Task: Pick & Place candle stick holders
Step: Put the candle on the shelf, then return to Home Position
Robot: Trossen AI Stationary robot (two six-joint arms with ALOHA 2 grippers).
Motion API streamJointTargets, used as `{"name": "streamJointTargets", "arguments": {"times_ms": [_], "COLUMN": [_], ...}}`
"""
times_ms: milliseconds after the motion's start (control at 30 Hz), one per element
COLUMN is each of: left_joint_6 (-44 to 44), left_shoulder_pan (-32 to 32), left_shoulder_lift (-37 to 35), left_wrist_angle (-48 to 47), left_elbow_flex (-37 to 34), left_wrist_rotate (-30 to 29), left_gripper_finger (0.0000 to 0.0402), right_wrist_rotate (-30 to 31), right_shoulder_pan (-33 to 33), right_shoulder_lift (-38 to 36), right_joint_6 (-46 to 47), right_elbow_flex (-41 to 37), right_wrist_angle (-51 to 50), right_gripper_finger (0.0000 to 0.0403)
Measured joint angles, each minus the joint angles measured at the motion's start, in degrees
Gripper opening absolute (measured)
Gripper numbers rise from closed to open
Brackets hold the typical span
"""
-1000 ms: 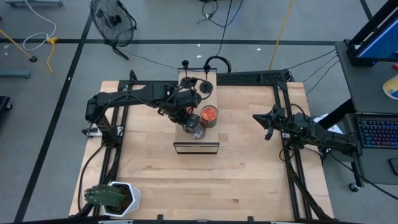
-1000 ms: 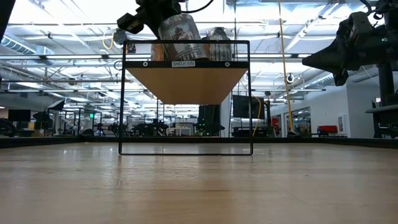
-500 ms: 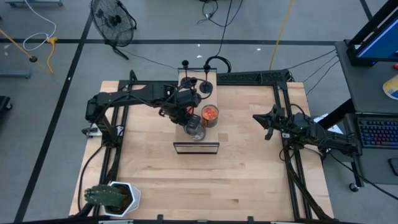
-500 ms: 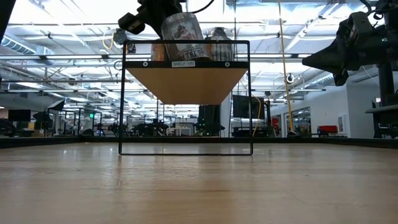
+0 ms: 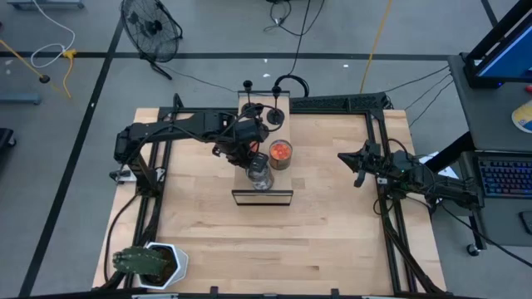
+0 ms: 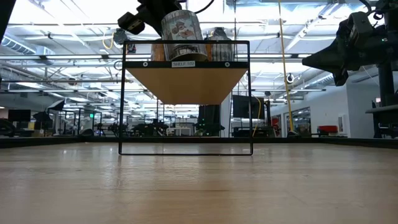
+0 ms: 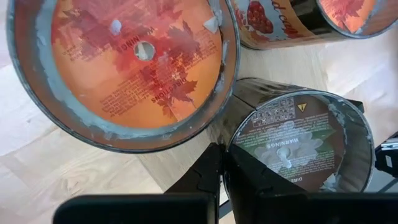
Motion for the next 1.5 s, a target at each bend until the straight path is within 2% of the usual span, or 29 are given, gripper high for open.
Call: {"name": "streamJointTargets", "arguments": {"times_ms": [967,1500], "left_joint_6": [-2.6,-3.9], "left_shoulder_pan": [0.1,0.3], "left_shoulder_lift": [-0.9,-4.0], "left_wrist_angle": [0.9,7.1], "left_elbow_flex": [0.0,0.9], "left_wrist_rotate": [-0.1,-1.6], "left_gripper_finger": [0.0019,0.0019], "right_wrist_rotate": [-0.2,-0.3], "right_shoulder_pan": [0.0,0.0], "right_shoulder_lift": [0.0,0.0], "right_joint_6": [0.0,0.0], "right_elbow_flex": [0.0,0.0], "right_wrist_angle": [0.0,0.0], "right_gripper_finger": [0.0000,0.0000]}}
